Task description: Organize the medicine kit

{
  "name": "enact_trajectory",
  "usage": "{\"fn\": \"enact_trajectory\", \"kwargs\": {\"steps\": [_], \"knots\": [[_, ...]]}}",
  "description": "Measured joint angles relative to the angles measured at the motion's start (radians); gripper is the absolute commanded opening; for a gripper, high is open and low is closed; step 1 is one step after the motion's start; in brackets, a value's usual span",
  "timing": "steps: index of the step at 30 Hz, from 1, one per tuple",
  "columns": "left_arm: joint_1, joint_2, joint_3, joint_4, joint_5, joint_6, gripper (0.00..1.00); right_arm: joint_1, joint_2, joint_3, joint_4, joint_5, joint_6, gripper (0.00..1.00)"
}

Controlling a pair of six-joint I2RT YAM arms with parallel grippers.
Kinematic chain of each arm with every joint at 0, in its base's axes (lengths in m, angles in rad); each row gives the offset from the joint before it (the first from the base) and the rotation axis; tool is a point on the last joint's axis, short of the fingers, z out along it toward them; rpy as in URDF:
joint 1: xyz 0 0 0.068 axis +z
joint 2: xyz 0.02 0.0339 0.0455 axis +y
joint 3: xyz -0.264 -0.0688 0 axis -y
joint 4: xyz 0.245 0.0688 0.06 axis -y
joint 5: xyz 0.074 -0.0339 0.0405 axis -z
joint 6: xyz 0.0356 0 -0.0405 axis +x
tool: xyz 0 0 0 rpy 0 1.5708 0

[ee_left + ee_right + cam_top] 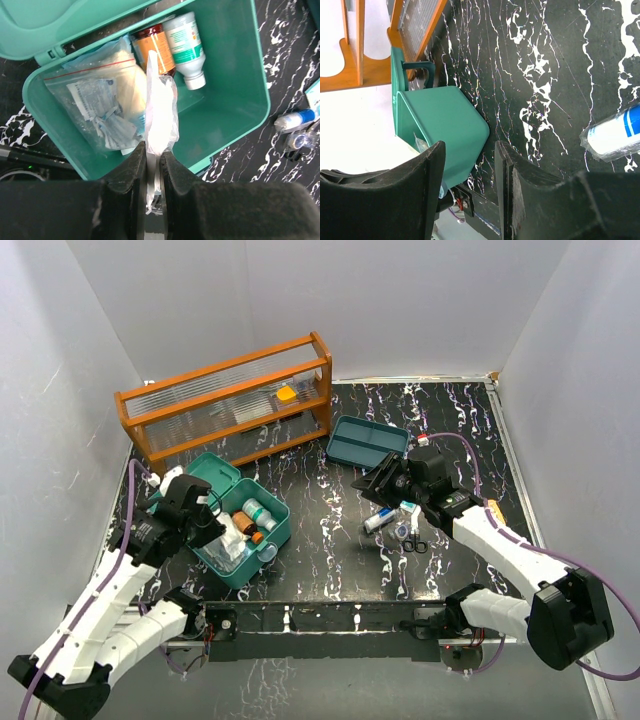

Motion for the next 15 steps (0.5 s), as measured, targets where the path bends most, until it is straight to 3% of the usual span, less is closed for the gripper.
{"fn": "enact_trajectory", "kwargs": {"steps": [15], "knots": [[0.000, 0.024, -0.048, -0.054, -0.093, 0.011, 0.00, 0.000, 0.042, 0.000, 0.009, -0.019, -0.004, 0.41]]}}
